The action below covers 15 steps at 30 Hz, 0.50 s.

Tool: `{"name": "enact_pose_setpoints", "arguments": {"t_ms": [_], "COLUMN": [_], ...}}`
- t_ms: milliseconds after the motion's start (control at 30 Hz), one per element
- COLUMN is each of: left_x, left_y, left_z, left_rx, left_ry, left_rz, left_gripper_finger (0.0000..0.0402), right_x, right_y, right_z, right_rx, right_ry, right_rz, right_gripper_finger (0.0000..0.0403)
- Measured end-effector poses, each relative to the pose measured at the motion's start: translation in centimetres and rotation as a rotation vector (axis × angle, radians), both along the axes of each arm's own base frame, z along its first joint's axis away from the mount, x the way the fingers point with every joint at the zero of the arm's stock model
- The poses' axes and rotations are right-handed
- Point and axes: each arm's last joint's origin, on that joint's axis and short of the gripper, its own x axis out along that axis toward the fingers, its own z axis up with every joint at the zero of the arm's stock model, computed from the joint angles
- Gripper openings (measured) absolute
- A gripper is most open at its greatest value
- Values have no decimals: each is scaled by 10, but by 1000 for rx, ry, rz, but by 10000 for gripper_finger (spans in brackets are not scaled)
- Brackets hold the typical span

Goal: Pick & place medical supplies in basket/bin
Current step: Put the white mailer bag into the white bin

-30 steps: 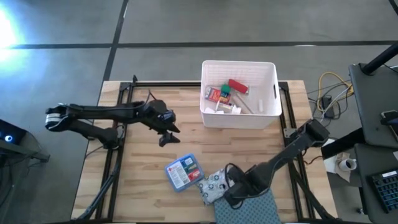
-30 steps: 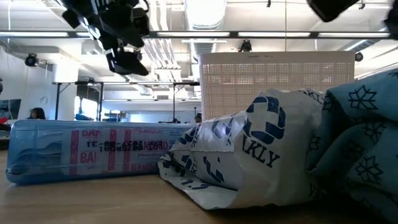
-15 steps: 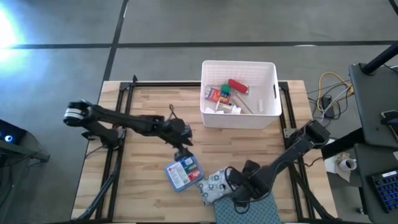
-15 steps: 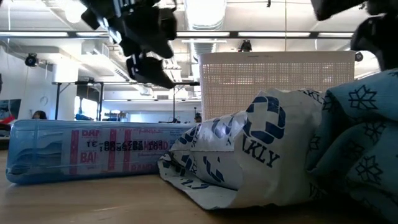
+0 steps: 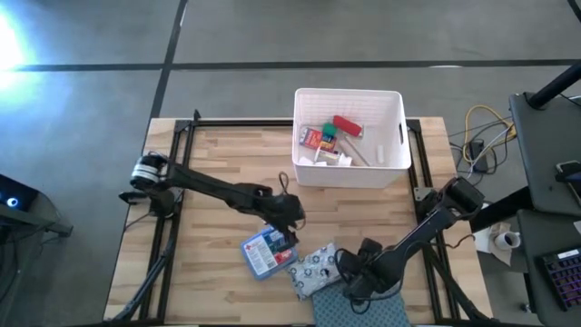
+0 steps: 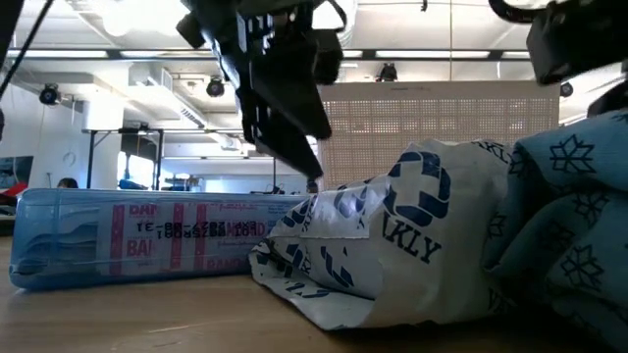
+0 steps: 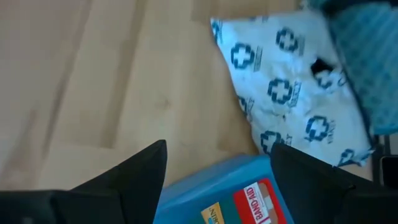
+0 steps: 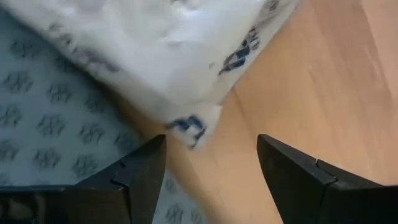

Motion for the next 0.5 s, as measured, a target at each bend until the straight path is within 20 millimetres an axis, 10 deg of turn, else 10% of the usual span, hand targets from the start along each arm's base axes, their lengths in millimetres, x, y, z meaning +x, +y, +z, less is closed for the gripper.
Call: {"name": "enact_pose_setpoints", "arguments": {"t_ms": [500], "left_x": [9], "left_y": [-19], "left_z": [-25], "left_rx": [1], "left_ry": [74], "left_rz": [-30], "left_gripper_finger": [257], "right_x": [10], "right_y": [-7], "right_z": [-20], "right_rx": [-9], "right_ry": [-228], "right_rz": [-55], "right_gripper_finger": [242]}}
